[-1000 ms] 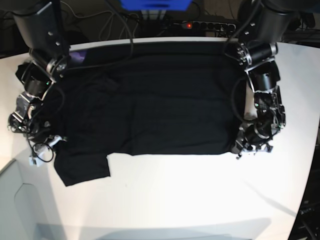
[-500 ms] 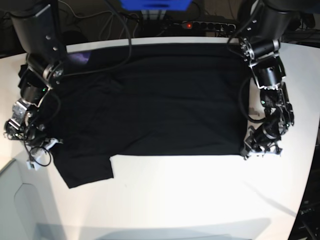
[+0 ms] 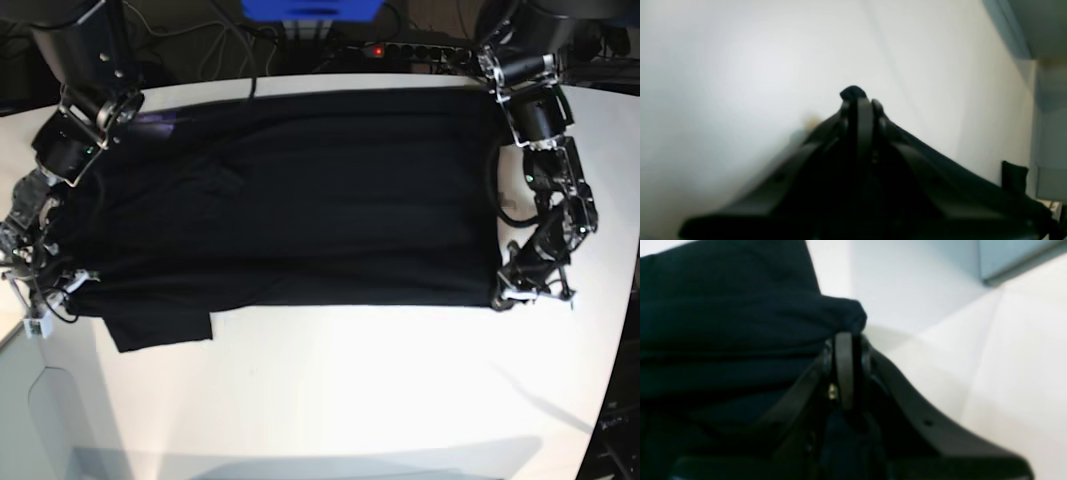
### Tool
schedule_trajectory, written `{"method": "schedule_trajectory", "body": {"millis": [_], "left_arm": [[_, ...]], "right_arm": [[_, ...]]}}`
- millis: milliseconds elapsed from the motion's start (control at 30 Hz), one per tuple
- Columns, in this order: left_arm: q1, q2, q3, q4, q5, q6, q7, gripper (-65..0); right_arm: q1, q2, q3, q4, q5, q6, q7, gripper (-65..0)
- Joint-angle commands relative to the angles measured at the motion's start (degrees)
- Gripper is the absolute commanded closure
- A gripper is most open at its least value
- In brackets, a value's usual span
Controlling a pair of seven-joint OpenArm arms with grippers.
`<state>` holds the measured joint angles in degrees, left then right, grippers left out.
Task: Fold the T-shirt properly
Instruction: 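Hold the side edges and pull both grippers back, folding the shirt lengthwise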
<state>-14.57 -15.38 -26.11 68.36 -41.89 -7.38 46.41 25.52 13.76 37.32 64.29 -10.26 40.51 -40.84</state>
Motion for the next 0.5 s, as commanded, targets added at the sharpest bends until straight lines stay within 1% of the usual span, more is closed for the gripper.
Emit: {"method": "schedule_trajectory", "body": {"millis": [0, 100, 167, 233, 333, 400, 467], "left_arm": [[-0.33, -1.02, -0.13, 3.07, -0.79, -0.4, -0.48, 0.0], [2.83, -1.02, -0.22, 8.52, -0.79, -0.4, 0.93, 0.0], [5.21, -1.02, -0.22, 12.57, -0.79, -0.4, 1.19, 0.0], [8.11, -1.02, -0.22, 16.7, -0.79, -0.4, 1.19, 0.0], [11.53, -1.02, -0.49, 21.62, -0.79, -0.4, 1.19, 0.0], [13.73, -1.2, -0.57, 24.26, -0.79, -0.4, 1.19, 0.0], [15.84, -1.46, -0.57, 26.46, -0.79, -0.4, 0.75, 0.0]], "right_arm": [[0.72, 0.53, 0.09, 2.65, 0.99, -0.51, 1.59, 0.0], [-2.53, 0.0, 0.17, 7.05, 0.99, -0.51, 0.97, 0.0], [-4.38, 0.0, 0.17, 10.48, 1.95, -0.51, -1.05, 0.0], [-7.1, 0.44, 0.17, 13.82, 6.79, -0.51, -4.22, 0.0], [-11.06, 3.34, 0.17, 18.39, 14.79, -0.51, -10.02, 0.0], [-13.34, 4.13, 0.17, 19.97, 17.87, -0.51, -12.48, 0.0], [-15.36, 5.1, 0.26, 21.2, 19.18, -0.51, -13.8, 0.0]]}}
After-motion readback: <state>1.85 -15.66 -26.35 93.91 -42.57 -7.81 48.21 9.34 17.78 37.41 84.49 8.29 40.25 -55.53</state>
